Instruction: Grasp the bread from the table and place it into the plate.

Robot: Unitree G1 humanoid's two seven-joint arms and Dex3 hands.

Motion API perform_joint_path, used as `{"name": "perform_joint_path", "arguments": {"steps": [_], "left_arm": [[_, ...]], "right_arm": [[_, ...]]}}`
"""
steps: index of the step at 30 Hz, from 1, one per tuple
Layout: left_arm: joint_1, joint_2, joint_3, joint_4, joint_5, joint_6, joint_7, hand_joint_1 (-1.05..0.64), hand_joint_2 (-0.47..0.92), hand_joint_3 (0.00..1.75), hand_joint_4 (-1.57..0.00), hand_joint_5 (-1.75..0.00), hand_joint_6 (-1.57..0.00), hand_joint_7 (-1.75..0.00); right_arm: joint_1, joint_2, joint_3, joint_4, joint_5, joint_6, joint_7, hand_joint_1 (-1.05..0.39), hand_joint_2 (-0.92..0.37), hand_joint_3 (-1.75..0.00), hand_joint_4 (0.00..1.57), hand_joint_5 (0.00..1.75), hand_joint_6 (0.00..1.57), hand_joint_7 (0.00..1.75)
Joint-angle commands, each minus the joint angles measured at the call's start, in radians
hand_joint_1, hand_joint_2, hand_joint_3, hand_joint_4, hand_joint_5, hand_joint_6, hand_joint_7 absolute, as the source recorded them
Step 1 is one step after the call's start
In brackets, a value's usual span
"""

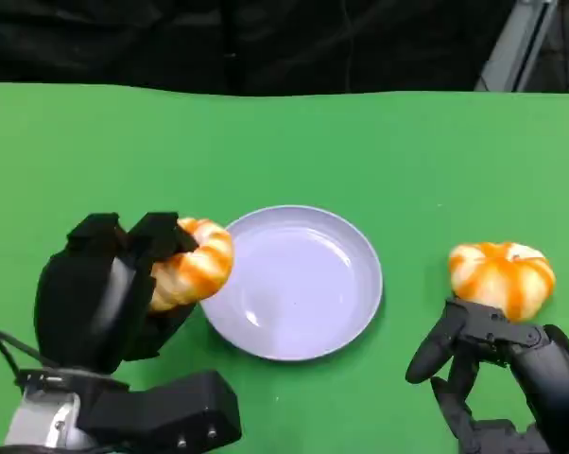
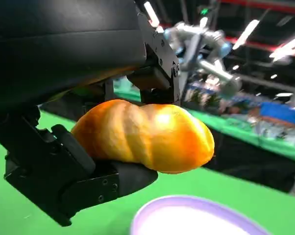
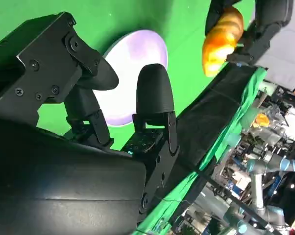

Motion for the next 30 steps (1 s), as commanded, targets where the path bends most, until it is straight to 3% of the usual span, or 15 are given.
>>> {"name": "perform_joint_path", "arguments": {"steps": [1, 8, 10, 15, 25, 28, 30], "left_arm": [[-0.026, -0.005, -0.009, 0.01, 0.002, -0.027, 0.008, -0.17, 0.36, 1.36, -0.93, -1.75, -0.77, -1.61], [-0.084, -0.021, -0.046, 0.062, 0.025, -0.053, 0.005, -0.17, 0.36, 1.34, -0.93, -1.75, -0.8, -1.53], [-0.149, -0.044, -0.081, 0.117, 0.035, -0.059, -0.008, -0.2, 0.39, 1.26, -0.92, -1.75, -0.74, -1.67], [-0.244, -0.082, -0.124, 0.218, 0.032, -0.056, -0.013, -0.19, 0.37, 1.24, -0.92, -1.75, -0.71, -1.73], [-0.366, -0.145, -0.173, 0.386, 0.007, -0.039, -0.052, -0.2, 0.41, 1.17, -0.87, -1.75, -0.77, -1.51], [-0.384, -0.154, -0.184, 0.405, -0.013, -0.014, -0.13, -0.22, 0.55, 0.84, -0.76, -1.75, -0.78, -1.16], [-0.388, -0.141, -0.193, 0.399, -0.034, -0.005, -0.221, -0.27, 0.77, 0.41, -0.66, -1.24, -0.74, -0.63]], "right_arm": [[0.001, -0.004, -0.003, -0.009, -0.001, 0.009, -0.003, 0.05, -0.33, -1.31, 0.82, 1.65, 0.75, 1.36], [0.003, -0.003, -0.004, -0.004, 0.003, 0.0, -0.003, 0.04, -0.33, -1.32, 0.82, 1.65, 0.75, 1.37], [0.007, -0.004, -0.003, -0.008, 0.0, 0.003, -0.003, 0.04, -0.33, -1.32, 0.82, 1.65, 0.74, 1.37], [0.012, -0.001, 0.001, -0.015, 0.003, 0.005, -0.002, 0.06, -0.33, -1.32, 0.82, 1.67, 0.74, 1.37], [0.018, -0.003, 0.0, -0.024, 0.004, 0.011, 0.002, 0.05, -0.33, -1.32, 0.82, 1.66, 0.74, 1.36], [0.018, -0.003, 0.001, -0.021, 0.006, 0.003, 0.002, 0.05, -0.33, -1.32, 0.82, 1.67, 0.74, 1.37], [0.019, -0.003, 0.001, -0.023, 0.003, 0.008, 0.002, 0.05, -0.33, -1.31, 0.82, 1.66, 0.74, 1.37]]}}
